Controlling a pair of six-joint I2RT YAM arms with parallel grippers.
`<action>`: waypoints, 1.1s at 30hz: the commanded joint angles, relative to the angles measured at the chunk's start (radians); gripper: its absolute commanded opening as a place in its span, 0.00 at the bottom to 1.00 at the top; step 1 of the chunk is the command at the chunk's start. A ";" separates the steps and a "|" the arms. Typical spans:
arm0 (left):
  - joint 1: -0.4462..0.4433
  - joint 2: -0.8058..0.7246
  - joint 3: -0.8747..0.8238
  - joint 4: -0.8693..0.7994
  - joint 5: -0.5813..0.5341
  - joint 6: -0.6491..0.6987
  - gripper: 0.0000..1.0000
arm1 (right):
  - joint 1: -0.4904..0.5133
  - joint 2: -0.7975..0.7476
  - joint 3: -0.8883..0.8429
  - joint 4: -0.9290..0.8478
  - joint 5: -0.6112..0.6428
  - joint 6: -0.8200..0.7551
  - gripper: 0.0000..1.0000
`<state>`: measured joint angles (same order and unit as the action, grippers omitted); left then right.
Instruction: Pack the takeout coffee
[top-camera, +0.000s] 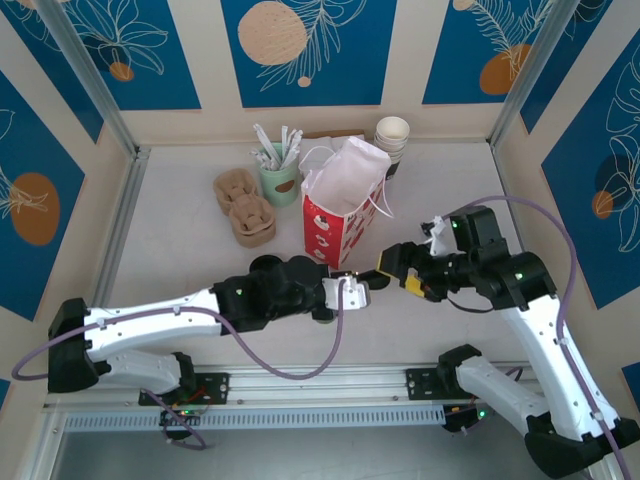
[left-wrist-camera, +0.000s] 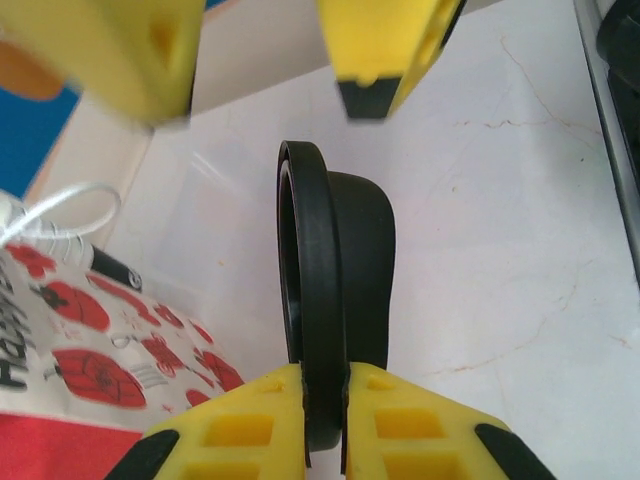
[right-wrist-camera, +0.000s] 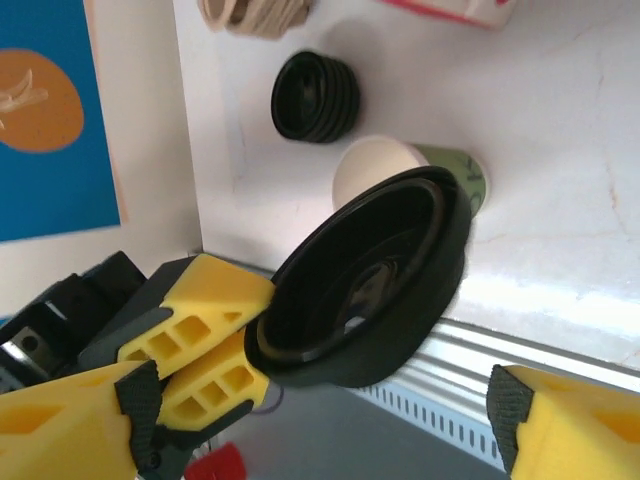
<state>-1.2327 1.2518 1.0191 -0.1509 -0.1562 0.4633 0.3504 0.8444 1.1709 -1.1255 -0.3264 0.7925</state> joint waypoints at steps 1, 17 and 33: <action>0.062 -0.033 0.052 -0.096 0.044 -0.154 0.12 | -0.011 -0.025 0.034 -0.047 0.070 -0.011 0.90; 0.282 -0.071 0.129 -0.313 0.404 -0.585 0.12 | -0.011 -0.149 -0.162 0.247 -0.053 -0.039 0.88; 0.504 -0.132 -0.007 -0.273 0.711 -0.937 0.13 | 0.005 -0.208 -0.442 0.553 -0.130 -0.012 0.84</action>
<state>-0.7696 1.1278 1.0660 -0.4576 0.4446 -0.3790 0.3458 0.6380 0.7605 -0.6621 -0.4015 0.7689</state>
